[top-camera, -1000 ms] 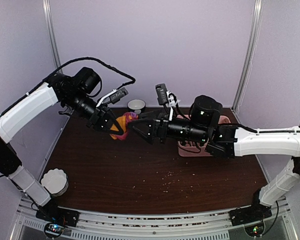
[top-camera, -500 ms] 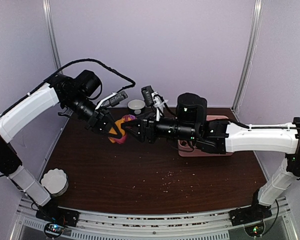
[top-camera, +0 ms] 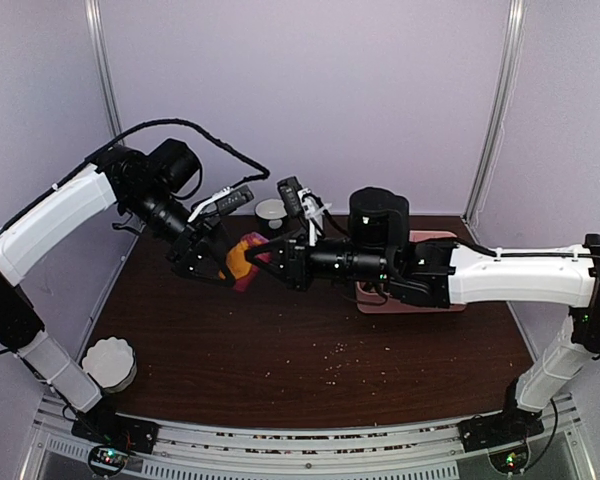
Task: Roll the socks
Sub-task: Pass from the left arm to the right
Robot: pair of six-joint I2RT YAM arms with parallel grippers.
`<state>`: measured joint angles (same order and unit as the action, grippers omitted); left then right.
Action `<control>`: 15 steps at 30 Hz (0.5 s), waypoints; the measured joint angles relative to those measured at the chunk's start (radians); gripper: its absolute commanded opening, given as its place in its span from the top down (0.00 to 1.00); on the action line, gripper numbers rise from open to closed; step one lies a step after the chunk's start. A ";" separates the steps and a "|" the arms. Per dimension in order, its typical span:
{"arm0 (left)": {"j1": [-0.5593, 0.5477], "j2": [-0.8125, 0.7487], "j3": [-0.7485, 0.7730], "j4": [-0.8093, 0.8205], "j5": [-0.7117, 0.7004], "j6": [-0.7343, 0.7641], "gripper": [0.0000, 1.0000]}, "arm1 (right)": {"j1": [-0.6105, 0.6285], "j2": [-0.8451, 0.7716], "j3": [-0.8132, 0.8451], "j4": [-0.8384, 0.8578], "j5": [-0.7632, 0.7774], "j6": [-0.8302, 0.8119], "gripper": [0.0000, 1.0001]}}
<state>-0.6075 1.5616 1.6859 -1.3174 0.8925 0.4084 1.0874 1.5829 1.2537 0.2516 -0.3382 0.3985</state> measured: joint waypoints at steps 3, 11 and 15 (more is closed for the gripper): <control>0.005 0.000 0.008 -0.010 -0.098 0.011 0.02 | -0.024 -0.019 -0.019 -0.069 0.031 -0.013 1.00; 0.140 -0.003 -0.097 0.053 -0.491 0.011 0.02 | -0.284 -0.187 -0.117 -0.482 0.302 -0.037 1.00; 0.272 -0.015 -0.157 0.109 -0.590 0.004 0.02 | -0.426 -0.279 -0.158 -0.661 0.450 -0.048 1.00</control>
<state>-0.3359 1.5463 1.5291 -1.2087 0.3023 0.4126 0.6617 1.3041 1.0962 -0.4095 0.1116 0.3500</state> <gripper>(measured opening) 0.978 0.091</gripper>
